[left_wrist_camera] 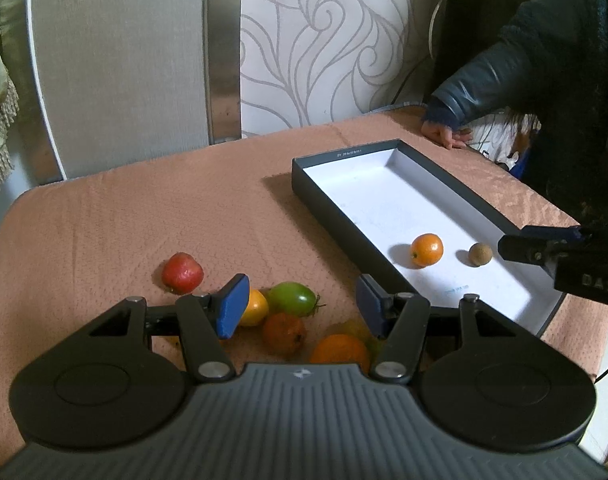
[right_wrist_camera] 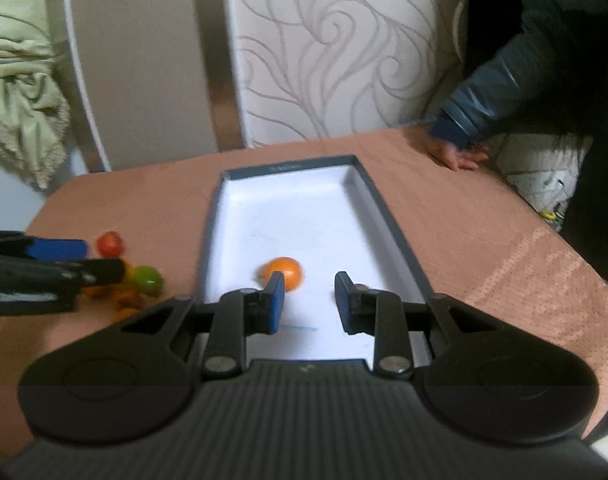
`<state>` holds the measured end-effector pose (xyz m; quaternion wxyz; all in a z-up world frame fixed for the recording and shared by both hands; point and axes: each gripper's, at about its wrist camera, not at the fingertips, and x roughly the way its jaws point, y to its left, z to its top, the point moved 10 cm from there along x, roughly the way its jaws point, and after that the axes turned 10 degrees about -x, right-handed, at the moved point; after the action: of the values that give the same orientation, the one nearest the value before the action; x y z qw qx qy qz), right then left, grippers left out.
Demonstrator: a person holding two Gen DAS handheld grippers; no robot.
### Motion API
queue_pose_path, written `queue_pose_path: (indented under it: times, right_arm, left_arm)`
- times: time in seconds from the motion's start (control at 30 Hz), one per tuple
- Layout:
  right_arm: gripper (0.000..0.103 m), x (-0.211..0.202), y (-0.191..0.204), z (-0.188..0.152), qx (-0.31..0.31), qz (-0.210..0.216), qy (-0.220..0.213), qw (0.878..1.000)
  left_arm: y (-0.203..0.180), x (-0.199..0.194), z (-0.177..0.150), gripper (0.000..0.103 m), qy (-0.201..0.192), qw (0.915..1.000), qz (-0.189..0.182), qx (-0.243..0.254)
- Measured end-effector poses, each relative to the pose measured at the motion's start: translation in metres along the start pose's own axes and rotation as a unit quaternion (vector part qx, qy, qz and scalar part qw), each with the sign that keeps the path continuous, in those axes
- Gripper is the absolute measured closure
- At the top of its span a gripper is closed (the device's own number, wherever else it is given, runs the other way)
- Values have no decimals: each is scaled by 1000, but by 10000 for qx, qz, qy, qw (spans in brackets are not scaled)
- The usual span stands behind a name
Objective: Organize fruits
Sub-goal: 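Move both tools back toward the fruit pile beside the box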
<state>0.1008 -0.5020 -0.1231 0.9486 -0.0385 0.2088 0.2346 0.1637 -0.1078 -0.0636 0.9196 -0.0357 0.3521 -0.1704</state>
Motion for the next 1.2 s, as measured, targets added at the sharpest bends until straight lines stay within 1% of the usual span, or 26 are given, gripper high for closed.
queue_pose_path:
  times: [0.17, 0.33, 0.47, 0.93, 1.2]
  right_arm:
    - [73, -11, 30, 8, -288, 270, -147, 9991]
    - [73, -12, 63, 1, -629, 612, -51, 9961]
    - [73, -15, 78, -4, -785, 760, -10, 9940]
    - [73, -15, 89, -18, -745, 793, 227, 9938]
    - [73, -11, 90, -22, -637, 738, 324, 9947]
  left_arm:
    - [5, -1, -3, 38, 25, 10000, 21, -47]
    - [9, -3, -6, 38, 30, 10000, 10, -59]
    - [10, -4, -8, 38, 36, 10000, 2, -53]
    - [16, -7, -18, 38, 74, 10000, 12, -13]
    - [21, -6, -20, 38, 126, 9999, -9, 23]
